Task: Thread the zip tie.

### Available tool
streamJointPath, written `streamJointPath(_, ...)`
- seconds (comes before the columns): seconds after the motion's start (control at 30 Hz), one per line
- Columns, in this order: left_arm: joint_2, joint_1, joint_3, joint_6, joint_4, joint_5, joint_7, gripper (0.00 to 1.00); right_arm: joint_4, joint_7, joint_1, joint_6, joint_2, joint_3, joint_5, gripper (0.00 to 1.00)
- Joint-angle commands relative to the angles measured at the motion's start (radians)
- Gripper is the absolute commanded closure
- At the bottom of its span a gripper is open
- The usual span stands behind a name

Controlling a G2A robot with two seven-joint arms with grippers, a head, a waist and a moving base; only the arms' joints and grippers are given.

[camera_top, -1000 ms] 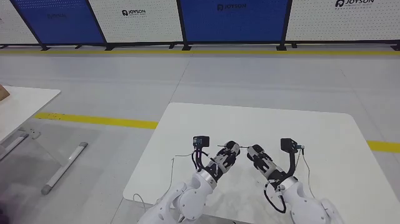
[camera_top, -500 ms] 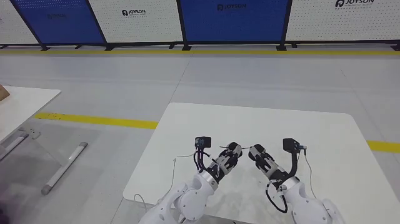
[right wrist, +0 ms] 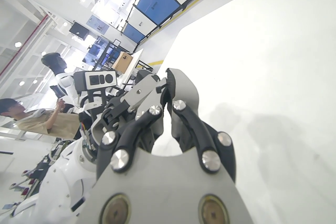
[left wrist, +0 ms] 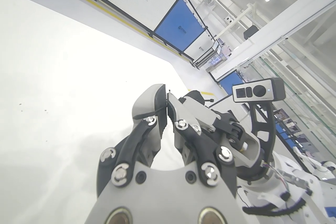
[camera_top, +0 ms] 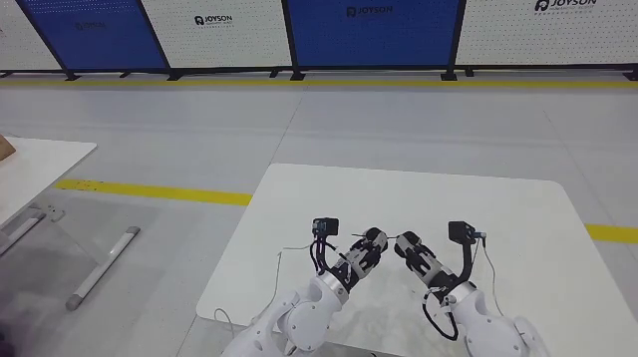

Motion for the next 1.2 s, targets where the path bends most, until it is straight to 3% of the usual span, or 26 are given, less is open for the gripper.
streamJointPath(0.0,0.000,0.001,0.001,-0.001,-0.001,0.001,-0.002,1.00,0.000,-0.002,0.001,0.003,-0.001,-0.002,0.000,1.00)
streamJointPath(0.53,0.000,0.004,-0.002,0.006,0.004,0.009,0.008,1.00,0.008,-0.010,0.005,0.011,-0.003,-0.019,-0.001,1.00)
streamJointPath(0.6,-0.001,0.004,-0.002,0.008,0.004,0.008,0.013,0.91,0.011,-0.013,0.005,0.014,-0.004,-0.019,-0.001,1.00)
streamJointPath(0.63,-0.001,0.004,-0.002,0.008,0.004,0.009,0.017,0.78,0.011,-0.015,0.005,0.015,-0.004,-0.019,-0.001,1.00)
streamJointPath(0.67,-0.001,0.004,-0.002,0.007,0.005,0.010,0.022,0.71,0.012,-0.018,0.005,0.017,-0.004,-0.019,0.000,1.00)
streamJointPath(0.7,-0.001,0.004,-0.001,0.006,0.005,0.011,0.023,0.70,0.013,-0.020,0.005,0.019,-0.004,-0.018,0.000,1.00)
streamJointPath(1.0,-0.004,0.000,0.002,0.007,0.009,0.008,0.033,0.71,0.018,-0.030,0.004,0.030,-0.005,-0.012,0.002,1.00)
streamJointPath(1.17,-0.005,0.000,0.003,0.008,0.008,0.012,0.037,0.77,0.026,-0.033,0.002,0.035,-0.004,-0.002,0.004,1.00)
